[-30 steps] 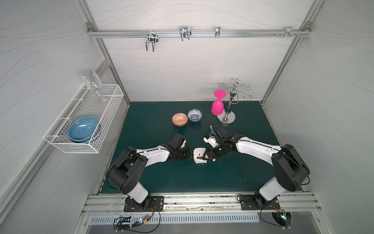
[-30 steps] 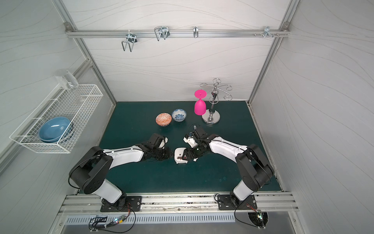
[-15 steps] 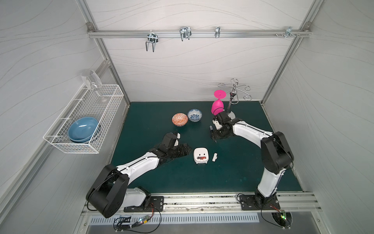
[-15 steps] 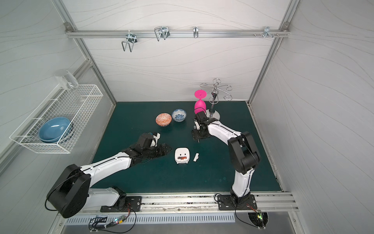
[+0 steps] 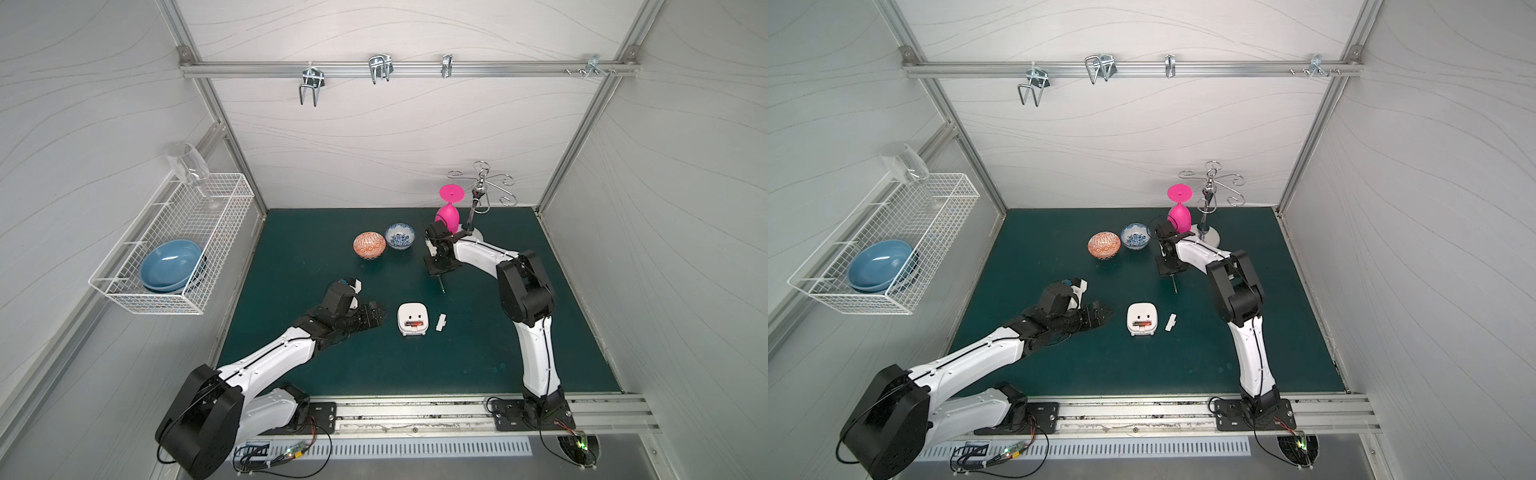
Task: Remove the battery from the alarm
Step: Pick up the screwdriver from the center of the board.
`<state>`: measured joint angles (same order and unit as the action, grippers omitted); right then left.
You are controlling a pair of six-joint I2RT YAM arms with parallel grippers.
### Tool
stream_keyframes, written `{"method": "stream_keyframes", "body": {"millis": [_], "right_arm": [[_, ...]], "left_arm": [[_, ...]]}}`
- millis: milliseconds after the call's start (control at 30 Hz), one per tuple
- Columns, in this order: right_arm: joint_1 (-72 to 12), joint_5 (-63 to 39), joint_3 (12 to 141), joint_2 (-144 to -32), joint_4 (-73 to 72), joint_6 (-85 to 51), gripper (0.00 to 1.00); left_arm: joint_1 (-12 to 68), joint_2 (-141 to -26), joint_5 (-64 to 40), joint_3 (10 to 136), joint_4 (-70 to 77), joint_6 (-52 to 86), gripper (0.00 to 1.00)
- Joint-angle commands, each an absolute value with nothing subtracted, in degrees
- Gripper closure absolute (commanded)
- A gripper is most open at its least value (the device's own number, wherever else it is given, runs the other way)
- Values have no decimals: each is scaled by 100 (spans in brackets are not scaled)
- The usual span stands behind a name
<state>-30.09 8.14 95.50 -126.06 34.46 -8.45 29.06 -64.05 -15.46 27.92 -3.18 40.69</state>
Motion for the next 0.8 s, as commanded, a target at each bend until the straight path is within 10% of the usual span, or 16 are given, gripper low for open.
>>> {"method": "stream_keyframes", "body": {"millis": [0, 333, 767], "right_arm": [[-3021, 822, 9553, -12908, 3625, -846, 68], [-3227, 873, 8595, -11363, 3328, -900, 100], [-3515, 106, 6186, -7578, 2312, -2601, 100]], "left_arm": [[2848, -6197, -1450, 2820, -177, 4047, 11], [2839, -5844, -1947, 2735, 174, 3592, 9], [3651, -6552, -3014, 3553, 1176, 3001, 15]]}}
